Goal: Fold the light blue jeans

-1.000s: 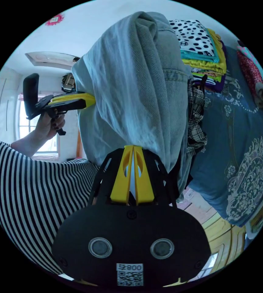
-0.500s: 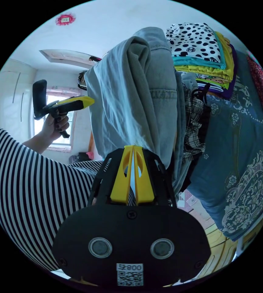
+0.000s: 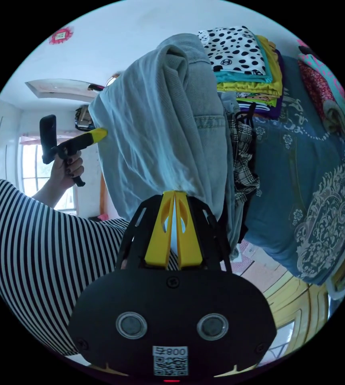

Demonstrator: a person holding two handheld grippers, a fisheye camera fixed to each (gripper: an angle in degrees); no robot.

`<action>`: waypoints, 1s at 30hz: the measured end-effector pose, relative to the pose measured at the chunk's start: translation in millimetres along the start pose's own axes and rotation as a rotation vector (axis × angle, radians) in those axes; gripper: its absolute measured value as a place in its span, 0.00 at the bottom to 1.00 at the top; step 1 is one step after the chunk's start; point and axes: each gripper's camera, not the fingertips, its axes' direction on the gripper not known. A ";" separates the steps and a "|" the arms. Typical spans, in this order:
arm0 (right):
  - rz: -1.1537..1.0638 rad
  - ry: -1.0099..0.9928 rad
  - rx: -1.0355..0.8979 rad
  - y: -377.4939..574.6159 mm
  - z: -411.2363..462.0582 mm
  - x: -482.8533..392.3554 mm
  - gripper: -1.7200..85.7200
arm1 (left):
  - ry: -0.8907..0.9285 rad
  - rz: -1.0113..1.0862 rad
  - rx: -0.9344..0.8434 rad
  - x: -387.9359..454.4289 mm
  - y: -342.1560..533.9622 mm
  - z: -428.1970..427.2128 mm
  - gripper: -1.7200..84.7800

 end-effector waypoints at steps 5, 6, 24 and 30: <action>0.108 0.093 0.028 -4.1 12.1 -14.4 0.02 | 0.135 0.050 0.053 -43.5 15.0 -64.3 0.02; 0.120 0.105 0.033 -4.5 13.7 -16.3 0.02 | 0.145 0.046 0.059 -50.0 18.2 -72.1 0.02; 0.383 0.246 0.202 -0.8 56.9 -75.2 0.02 | 0.327 -0.062 0.127 -185.5 73.6 -252.7 0.02; 0.373 0.200 0.297 5.3 69.6 -96.9 0.02 | 0.359 -0.051 0.114 -181.3 95.0 -291.2 0.02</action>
